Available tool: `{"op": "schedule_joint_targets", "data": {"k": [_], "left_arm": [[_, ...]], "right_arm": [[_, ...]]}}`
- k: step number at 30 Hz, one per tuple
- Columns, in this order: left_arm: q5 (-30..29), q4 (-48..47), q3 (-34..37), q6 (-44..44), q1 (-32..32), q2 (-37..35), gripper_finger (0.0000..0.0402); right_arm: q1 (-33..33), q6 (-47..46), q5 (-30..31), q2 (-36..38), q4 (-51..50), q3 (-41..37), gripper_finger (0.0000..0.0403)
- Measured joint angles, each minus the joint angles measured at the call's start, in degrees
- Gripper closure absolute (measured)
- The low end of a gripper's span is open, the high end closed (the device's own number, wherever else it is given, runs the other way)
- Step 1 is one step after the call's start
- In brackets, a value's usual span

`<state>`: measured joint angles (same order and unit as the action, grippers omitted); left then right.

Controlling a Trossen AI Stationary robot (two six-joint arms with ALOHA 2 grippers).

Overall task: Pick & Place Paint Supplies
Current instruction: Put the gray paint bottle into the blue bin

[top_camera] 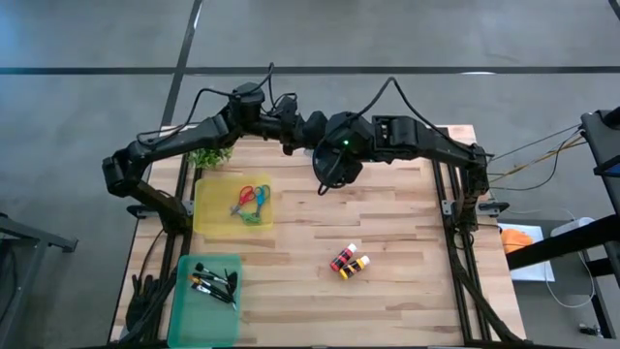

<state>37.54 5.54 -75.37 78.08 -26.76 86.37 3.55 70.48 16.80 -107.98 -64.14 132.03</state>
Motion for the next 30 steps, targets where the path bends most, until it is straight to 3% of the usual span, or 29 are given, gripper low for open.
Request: {"op": "schedule_joint_targets", "data": {"k": [13,23,30], "left_arm": [[-1.77,0.44,0.00,-3.65,-0.24,-0.02,0.0239],[-3.11,1.77,-0.04,-7.01,-0.75,-0.47,0.0089],[-3.64,1.01,-0.15,-12.55,-6.10,-3.65,0.0060]], "right_arm": [[-0.93,-0.05,0.74,0.02,-0.21,0.00,0.0291],[-0.72,-4.48,1.27,1.10,-0.60,-0.10,0.0291],[-0.34,-18.35,0.34,3.40,-0.79,-0.15,0.0291]]}}
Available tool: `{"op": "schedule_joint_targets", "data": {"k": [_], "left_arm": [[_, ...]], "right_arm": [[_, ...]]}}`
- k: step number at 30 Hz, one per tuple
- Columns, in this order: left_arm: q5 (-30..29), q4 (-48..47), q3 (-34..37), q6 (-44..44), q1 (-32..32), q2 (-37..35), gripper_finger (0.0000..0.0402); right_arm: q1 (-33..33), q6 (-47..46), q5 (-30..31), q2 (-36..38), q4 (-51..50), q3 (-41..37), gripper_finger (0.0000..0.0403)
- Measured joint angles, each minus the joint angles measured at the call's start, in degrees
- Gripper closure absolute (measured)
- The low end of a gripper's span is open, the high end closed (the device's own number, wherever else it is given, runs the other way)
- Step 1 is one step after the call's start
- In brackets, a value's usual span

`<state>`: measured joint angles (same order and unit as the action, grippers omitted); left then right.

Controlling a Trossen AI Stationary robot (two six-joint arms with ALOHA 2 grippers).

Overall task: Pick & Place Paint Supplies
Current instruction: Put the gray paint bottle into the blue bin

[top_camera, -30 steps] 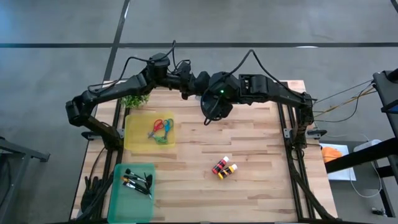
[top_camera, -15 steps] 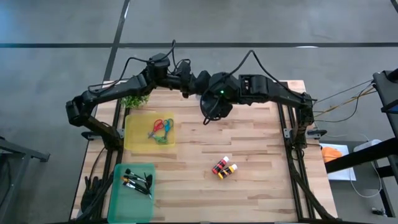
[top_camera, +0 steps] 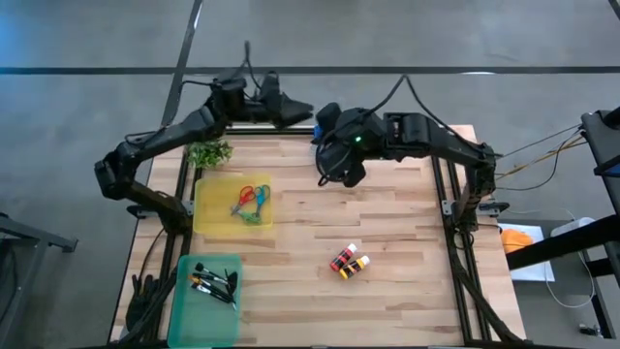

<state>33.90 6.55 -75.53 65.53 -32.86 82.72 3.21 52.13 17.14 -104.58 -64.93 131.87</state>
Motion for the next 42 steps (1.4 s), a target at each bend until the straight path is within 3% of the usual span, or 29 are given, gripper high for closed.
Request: {"op": "schedule_joint_targets", "data": {"k": [9,14,22,30,42], "left_arm": [[2.56,-8.09,0.00,-11.94,-4.09,-8.77,0.0059],[1.90,-12.06,0.00,-16.44,-4.05,-13.12,0.0059],[-2.85,-18.41,0.02,-22.18,-4.09,-18.58,0.0059],[-4.81,-21.18,0.07,-23.85,-4.04,-20.15,0.0059],[-6.10,-22.80,1.01,-27.50,-3.93,-20.04,0.0059]], "right_arm": [[6.65,-19.31,-7.68,6.48,5.10,-4.52,0.0291],[11.00,-20.93,-14.67,11.97,22.27,-16.56,0.0291],[16.86,-27.29,-24.78,20.18,53.08,-42.29,0.0291],[19.77,-36.10,-25.10,23.13,83.37,-66.43,0.0291],[24.04,-48.52,-15.26,19.92,114.90,-89.76,0.0291]]}}
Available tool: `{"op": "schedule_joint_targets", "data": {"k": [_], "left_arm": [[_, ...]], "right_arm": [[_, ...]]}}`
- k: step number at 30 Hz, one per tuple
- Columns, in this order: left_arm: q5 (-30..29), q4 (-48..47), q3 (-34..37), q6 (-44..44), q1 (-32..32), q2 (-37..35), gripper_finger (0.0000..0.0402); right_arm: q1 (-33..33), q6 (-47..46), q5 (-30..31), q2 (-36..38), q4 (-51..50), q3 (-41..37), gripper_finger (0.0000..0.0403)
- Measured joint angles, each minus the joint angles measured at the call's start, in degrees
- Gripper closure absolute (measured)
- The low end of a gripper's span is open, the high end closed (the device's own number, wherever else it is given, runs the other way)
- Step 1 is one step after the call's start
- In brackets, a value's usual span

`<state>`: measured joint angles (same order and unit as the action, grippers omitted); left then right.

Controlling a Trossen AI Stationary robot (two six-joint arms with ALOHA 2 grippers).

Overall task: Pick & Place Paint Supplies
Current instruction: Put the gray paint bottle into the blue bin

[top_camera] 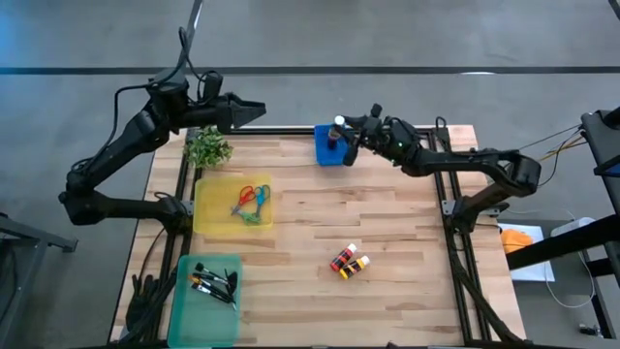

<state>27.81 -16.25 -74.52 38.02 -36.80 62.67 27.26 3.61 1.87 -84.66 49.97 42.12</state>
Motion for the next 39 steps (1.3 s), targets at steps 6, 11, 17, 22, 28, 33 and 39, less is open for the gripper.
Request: {"op": "schedule_joint_targets", "data": {"k": [6,11,17,22,28,33,39], "left_arm": [[-0.43,0.09,0.00,-1.55,0.24,0.04,0.0060],[-1.32,0.07,0.00,-2.21,1.31,0.07,0.0060],[-3.94,0.07,0.00,-2.28,4.18,0.07,0.0060],[-6.94,1.22,1.43,-2.47,7.48,0.07,0.0060],[-8.78,7.66,5.86,0.18,10.04,0.07,0.0060],[-9.40,13.74,8.87,2.93,11.26,0.07,0.0060],[-10.73,14.88,9.30,2.94,12.44,0.07,0.0060]], "right_arm": [[3.67,-2.65,-0.47,-5.58,6.83,-2.04,0.0291],[6.38,-6.89,-1.71,-12.24,12.53,-2.63,0.0291],[9.35,-9.24,-2.70,-13.50,15.80,-4.68,0.0291],[10.87,-10.67,-7.42,-13.53,14.93,-6.55,0.0291],[11.12,-10.68,-9.60,-14.15,15.13,-7.42,0.0291],[12.23,-11.47,-12.45,-16.75,16.71,-8.54,0.0291],[12.41,-12.41,-14.48,-19.61,22.00,-9.23,0.0291]]}}
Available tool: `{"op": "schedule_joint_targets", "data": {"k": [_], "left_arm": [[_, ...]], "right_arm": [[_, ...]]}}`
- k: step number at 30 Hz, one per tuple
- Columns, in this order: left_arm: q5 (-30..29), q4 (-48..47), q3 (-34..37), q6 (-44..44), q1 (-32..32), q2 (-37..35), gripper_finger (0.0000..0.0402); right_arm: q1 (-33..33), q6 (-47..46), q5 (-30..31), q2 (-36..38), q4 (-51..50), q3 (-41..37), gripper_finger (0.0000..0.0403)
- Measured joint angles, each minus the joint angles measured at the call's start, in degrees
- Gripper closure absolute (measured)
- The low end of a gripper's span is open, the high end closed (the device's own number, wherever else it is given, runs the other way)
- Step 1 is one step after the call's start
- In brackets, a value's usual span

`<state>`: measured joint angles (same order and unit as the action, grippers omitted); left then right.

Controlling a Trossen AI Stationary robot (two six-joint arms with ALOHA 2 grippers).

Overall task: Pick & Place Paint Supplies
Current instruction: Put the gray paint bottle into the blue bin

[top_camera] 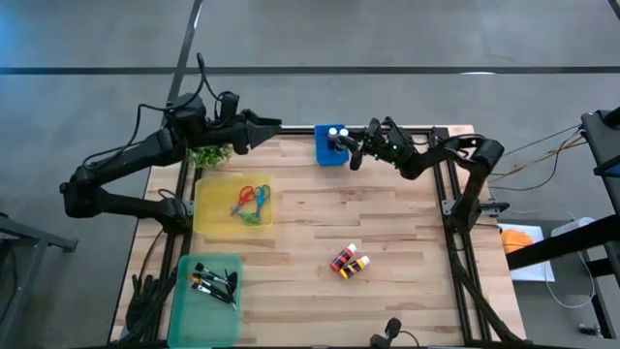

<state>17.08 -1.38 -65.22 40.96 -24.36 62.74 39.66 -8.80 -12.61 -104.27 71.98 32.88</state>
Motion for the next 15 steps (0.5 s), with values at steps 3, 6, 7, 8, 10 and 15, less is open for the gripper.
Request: {"op": "schedule_joint_targets", "data": {"k": [3,6,7,8,10,15], "left_arm": [[-0.21,0.49,-0.01,-0.01,0.11,0.00,0.0060],[-0.66,0.51,-0.01,0.01,0.11,0.00,0.0060],[-0.67,0.49,-0.01,0.01,0.13,0.00,0.0060],[-0.81,0.51,-0.01,0.04,0.15,0.00,0.0060],[-0.87,0.51,-0.01,0.39,0.15,0.00,0.0060],[-1.03,0.51,-0.01,0.64,0.15,0.00,0.0060]], "right_arm": [[0.46,-0.07,-1.11,-2.22,1.04,0.00,0.0291],[0.45,-0.18,-2.31,-3.98,3.10,0.07,0.0291],[0.45,-0.28,-2.54,-4.49,4.30,0.07,0.0291],[0.44,-0.29,-2.83,-4.96,5.21,0.07,0.0291],[0.75,-0.30,-2.93,-5.80,5.64,0.44,0.0291],[1.11,-1.03,-4.39,-8.55,6.63,1.27,0.0291]]}}
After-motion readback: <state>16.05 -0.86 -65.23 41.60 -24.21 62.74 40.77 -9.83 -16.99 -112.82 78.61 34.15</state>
